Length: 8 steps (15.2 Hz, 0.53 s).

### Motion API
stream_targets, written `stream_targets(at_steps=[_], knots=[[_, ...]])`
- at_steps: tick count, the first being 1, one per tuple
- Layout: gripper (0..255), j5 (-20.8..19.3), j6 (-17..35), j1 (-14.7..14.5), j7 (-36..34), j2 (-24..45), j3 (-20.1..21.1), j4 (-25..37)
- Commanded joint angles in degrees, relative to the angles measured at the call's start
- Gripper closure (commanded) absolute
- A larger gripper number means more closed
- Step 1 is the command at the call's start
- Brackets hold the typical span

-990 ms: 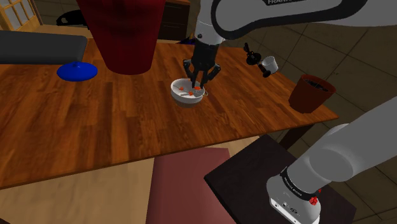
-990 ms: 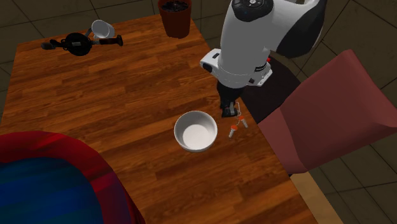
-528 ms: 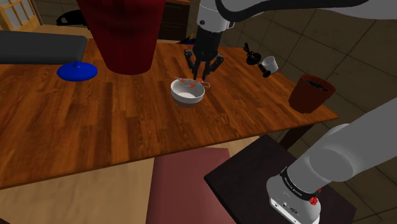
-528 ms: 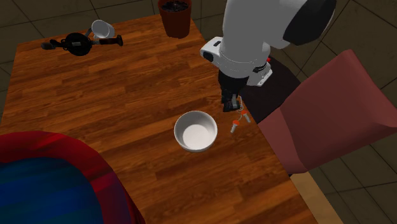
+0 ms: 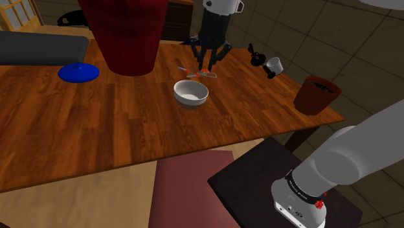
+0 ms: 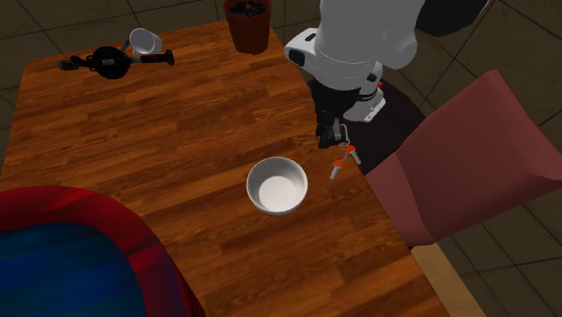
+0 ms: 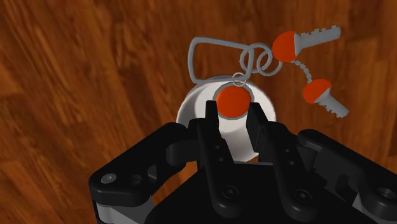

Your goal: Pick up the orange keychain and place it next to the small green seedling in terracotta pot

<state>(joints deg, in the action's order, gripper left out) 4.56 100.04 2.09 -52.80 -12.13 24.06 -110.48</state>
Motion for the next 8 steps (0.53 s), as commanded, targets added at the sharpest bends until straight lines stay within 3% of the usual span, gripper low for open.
stream_targets(at_steps=[1, 8], knots=[[255, -0.10, -1.52, 0.09, 0.06, 0.16, -0.11, 1.64], [255, -0.50, -6.97, 0.25, -0.22, 1.02, -0.17, 7.89]])
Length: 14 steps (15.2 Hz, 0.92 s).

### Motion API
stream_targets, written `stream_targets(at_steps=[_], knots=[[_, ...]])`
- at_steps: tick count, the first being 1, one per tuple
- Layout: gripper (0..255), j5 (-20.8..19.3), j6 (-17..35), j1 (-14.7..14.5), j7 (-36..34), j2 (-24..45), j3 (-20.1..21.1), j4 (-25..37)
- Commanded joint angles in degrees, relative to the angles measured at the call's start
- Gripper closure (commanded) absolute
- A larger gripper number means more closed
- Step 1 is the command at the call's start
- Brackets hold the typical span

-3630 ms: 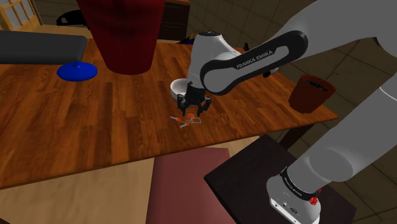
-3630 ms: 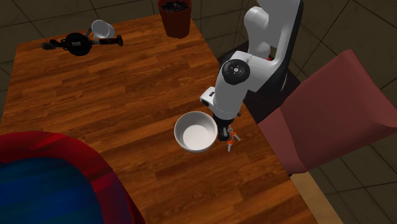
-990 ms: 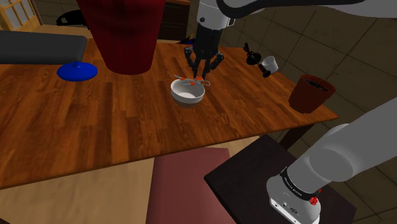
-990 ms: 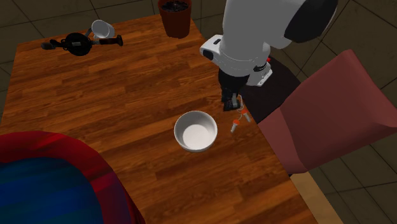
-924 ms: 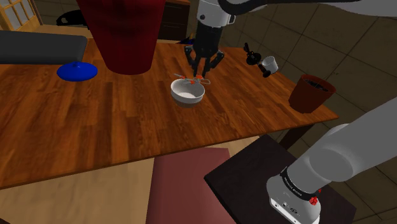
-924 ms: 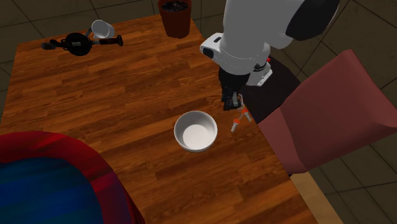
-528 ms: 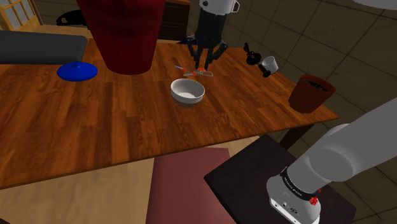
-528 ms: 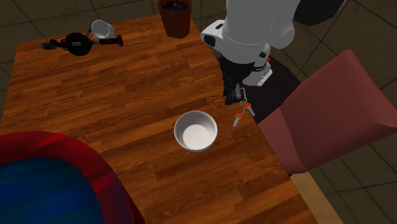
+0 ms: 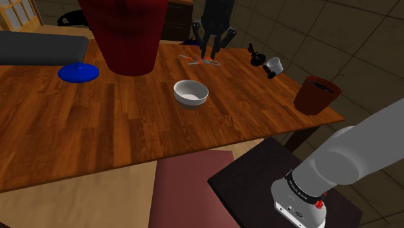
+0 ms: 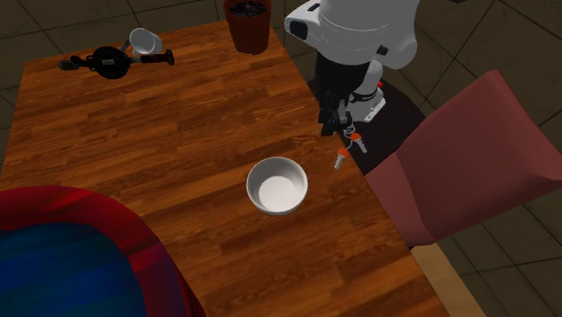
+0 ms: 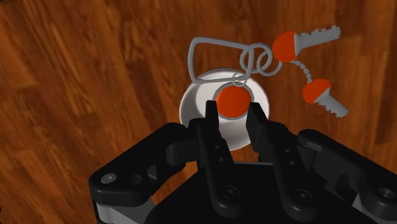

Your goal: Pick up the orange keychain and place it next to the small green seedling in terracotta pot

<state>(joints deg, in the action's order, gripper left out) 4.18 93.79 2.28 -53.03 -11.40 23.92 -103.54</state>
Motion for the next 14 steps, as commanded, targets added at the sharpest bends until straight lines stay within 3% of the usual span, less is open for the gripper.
stream_targets(at_steps=[1, 8, 14], knots=[[255, -0.20, -1.51, 0.08, -0.05, 0.47, -0.02, 1.92], [255, -0.78, -6.59, 0.17, -0.52, 1.97, 0.11, 8.39], [255, 0.30, -6.32, 3.16, 8.97, -4.40, -6.08, 1.75]])
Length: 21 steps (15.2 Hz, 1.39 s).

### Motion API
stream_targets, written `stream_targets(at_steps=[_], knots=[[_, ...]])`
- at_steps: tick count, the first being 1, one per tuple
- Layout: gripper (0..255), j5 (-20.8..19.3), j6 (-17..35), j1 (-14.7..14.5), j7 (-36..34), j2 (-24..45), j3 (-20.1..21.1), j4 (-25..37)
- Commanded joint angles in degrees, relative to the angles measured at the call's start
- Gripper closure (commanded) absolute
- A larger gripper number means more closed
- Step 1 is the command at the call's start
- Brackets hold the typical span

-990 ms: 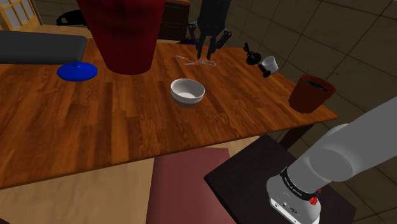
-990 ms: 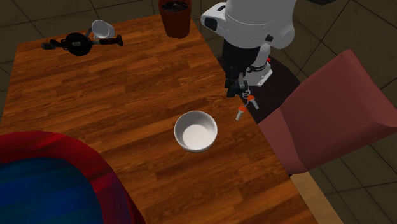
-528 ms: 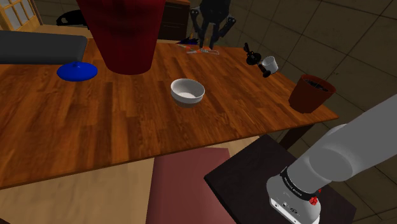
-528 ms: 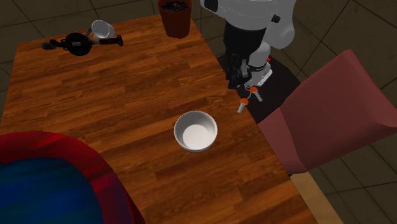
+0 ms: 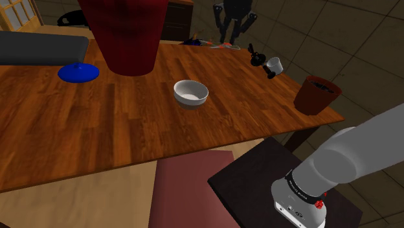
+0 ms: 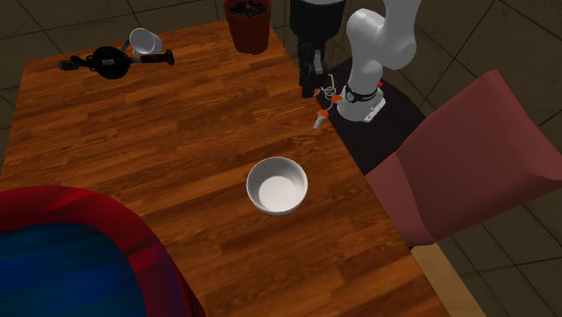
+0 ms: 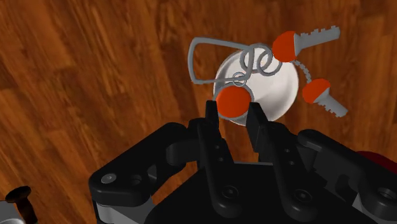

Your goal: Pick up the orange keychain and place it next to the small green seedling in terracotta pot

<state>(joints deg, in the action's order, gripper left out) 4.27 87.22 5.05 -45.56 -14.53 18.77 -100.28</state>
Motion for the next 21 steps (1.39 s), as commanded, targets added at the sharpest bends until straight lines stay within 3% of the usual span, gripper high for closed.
stream_targets(at_steps=[1, 11, 21], knots=[[255, 0.19, 0.24, 0.84, 3.03, -2.07, -1.98, -2.37], [255, -1.97, 0.18, 5.44, 17.67, -6.52, -12.13, -7.26], [255, -5.21, 0.36, 10.17, 31.80, -4.72, -21.95, -5.74]])
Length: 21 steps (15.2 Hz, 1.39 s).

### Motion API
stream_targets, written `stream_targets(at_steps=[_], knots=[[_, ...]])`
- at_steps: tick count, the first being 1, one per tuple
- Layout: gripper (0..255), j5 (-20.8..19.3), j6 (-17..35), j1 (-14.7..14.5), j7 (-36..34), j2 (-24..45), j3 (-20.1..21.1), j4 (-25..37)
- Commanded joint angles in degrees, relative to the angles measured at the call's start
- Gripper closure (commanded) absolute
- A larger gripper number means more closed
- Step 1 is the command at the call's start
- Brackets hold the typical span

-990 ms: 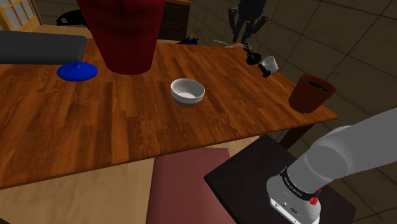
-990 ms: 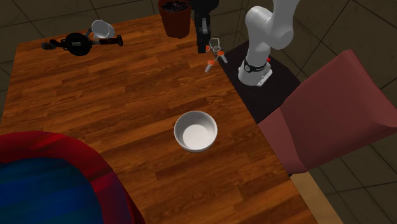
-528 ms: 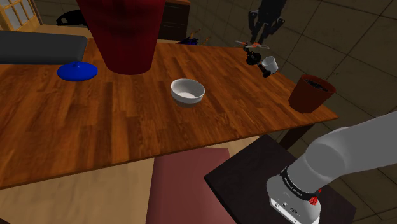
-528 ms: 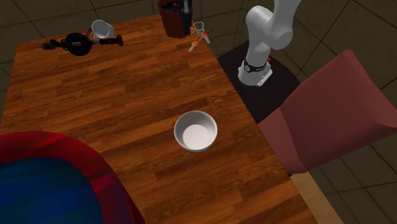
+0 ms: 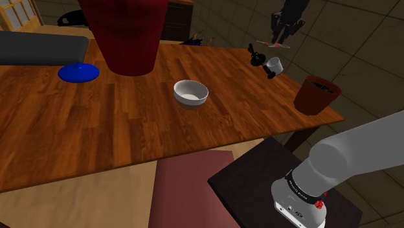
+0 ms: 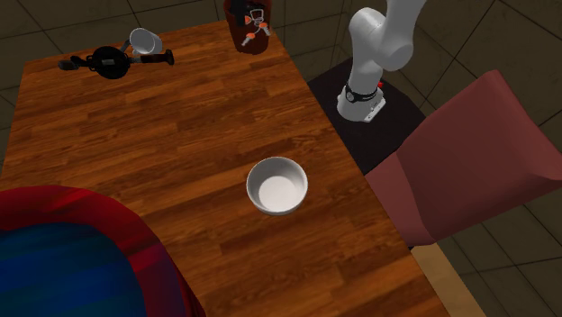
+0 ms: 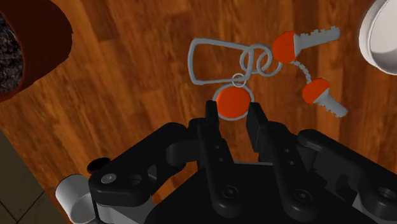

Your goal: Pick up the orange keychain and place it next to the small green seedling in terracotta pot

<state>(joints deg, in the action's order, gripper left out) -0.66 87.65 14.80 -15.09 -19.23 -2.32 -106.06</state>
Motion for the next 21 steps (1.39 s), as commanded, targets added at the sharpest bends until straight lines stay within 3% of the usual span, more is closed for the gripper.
stream_targets(at_steps=[1, 12, 21], knots=[[255, -0.54, -0.04, 0.90, 2.74, 0.49, -1.81, 0.54], [255, -1.25, -0.28, 6.22, 18.46, 10.21, -12.11, 10.69], [255, 3.10, -2.97, 12.43, 31.84, 24.43, -19.56, 26.85]])
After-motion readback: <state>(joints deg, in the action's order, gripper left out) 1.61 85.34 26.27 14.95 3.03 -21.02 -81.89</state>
